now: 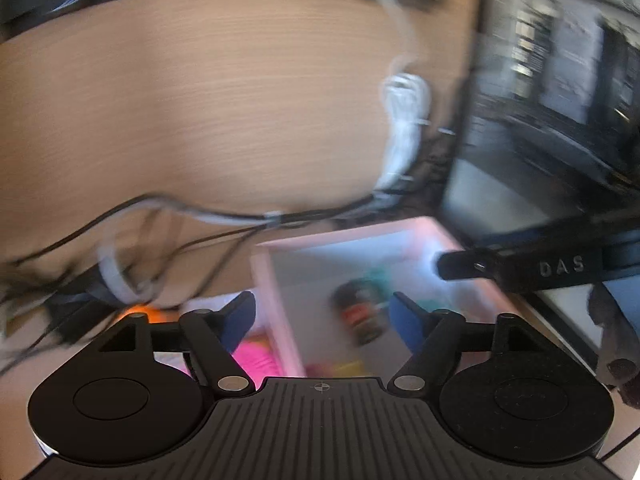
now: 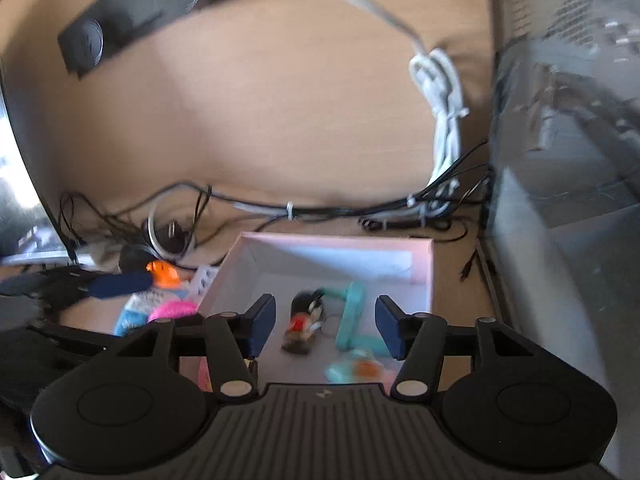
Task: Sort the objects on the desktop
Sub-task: 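Lower the doll and pig into the pink box and open both grippers, then withdraw both grippers and move the right gripper toward the pink strainer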
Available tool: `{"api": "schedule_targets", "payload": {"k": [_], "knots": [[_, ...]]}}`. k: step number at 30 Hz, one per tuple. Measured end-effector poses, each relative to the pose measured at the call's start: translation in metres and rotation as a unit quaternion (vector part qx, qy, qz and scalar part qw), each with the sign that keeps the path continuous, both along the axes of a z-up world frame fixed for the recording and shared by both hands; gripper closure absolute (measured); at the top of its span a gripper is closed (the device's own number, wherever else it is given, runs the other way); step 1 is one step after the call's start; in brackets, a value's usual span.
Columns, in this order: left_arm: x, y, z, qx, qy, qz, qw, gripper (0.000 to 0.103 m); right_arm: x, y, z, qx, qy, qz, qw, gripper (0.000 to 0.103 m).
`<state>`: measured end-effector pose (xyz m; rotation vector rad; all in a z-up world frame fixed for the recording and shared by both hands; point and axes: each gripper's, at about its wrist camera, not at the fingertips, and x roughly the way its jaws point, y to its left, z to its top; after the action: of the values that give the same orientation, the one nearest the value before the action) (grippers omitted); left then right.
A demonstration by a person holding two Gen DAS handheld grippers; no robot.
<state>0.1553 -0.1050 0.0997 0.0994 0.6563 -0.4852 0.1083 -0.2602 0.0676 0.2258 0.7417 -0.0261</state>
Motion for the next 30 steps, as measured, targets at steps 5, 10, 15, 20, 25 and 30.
{"api": "schedule_targets", "payload": {"k": [5,10,15,20,25,30], "knots": [[0.002,0.047,-0.014,-0.004,-0.008,0.134,0.9909,0.014,0.008,0.038,-0.001,-0.049,-0.005,0.051,0.997,0.045],[0.031,0.061,-0.039,0.025,0.053,0.176,0.9826,0.014,0.008,0.075,0.006,-0.070,-0.020,0.100,0.992,0.041],[0.029,0.074,-0.051,0.051,0.070,0.183,0.9793,0.012,0.020,0.095,0.012,-0.048,-0.028,0.113,0.992,0.041],[0.005,0.094,-0.069,0.078,0.091,0.179,0.9766,0.013,0.053,0.113,0.015,-0.039,-0.014,0.122,0.992,0.035],[-0.025,0.130,-0.078,0.056,0.113,0.207,0.9702,0.014,0.096,0.120,0.008,-0.030,0.021,0.112,0.993,0.033],[-0.041,0.156,-0.069,0.015,0.111,0.229,0.9670,0.011,0.130,0.148,-0.011,-0.011,0.066,0.155,0.986,0.031]]}}
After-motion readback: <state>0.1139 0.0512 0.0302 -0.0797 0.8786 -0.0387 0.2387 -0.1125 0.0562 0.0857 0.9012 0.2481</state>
